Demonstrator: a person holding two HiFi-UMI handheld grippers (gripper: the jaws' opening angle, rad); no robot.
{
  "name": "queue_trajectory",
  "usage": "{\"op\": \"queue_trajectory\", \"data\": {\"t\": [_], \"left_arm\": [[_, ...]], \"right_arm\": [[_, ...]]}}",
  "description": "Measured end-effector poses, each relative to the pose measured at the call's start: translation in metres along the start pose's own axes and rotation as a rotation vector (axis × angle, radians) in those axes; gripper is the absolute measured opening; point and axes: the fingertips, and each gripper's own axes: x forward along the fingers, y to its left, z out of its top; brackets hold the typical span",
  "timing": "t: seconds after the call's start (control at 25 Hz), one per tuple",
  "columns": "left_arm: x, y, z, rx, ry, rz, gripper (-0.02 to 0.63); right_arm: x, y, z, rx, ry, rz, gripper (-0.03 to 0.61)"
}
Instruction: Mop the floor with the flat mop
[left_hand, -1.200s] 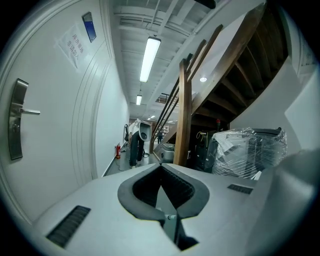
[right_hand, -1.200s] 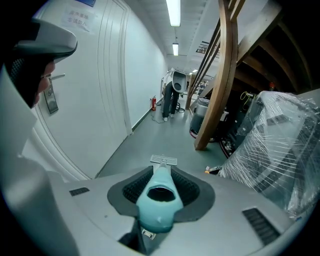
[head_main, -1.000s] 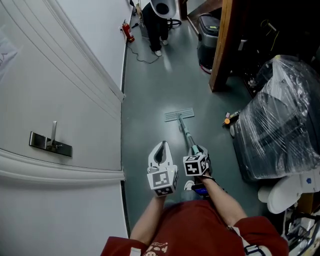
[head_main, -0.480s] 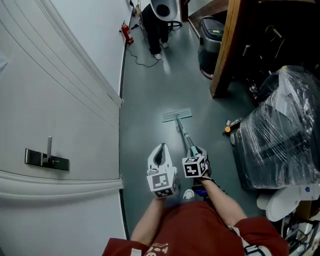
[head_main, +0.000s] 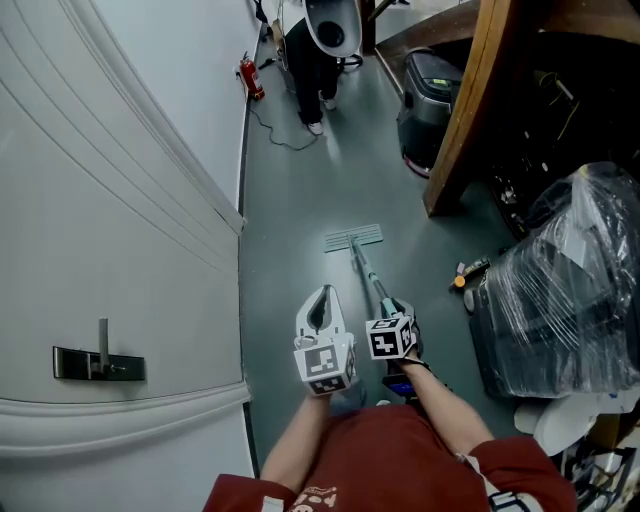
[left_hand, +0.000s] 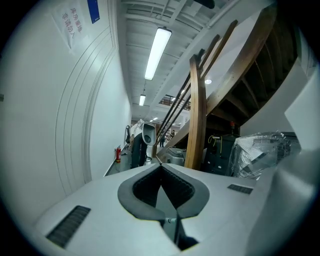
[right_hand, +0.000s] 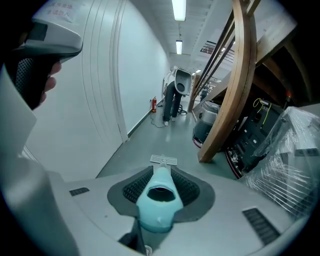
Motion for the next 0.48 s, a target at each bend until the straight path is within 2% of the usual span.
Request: {"op": "queue_trajectory", "data": {"t": [0.24,0.48], "left_arm": [[0.026,0.041,0.013,-0.03,-0.007,-0.003,0.015],[0.053,0.06,0.005,0.001,0.019,-0.05,0.015]], "right_arm": [[0.024,0.016,0.031,0.003,0.006,-0.017,0.118],[0.039,0.022,0.053,0.042,0.008,-0.028,0.118]]}}
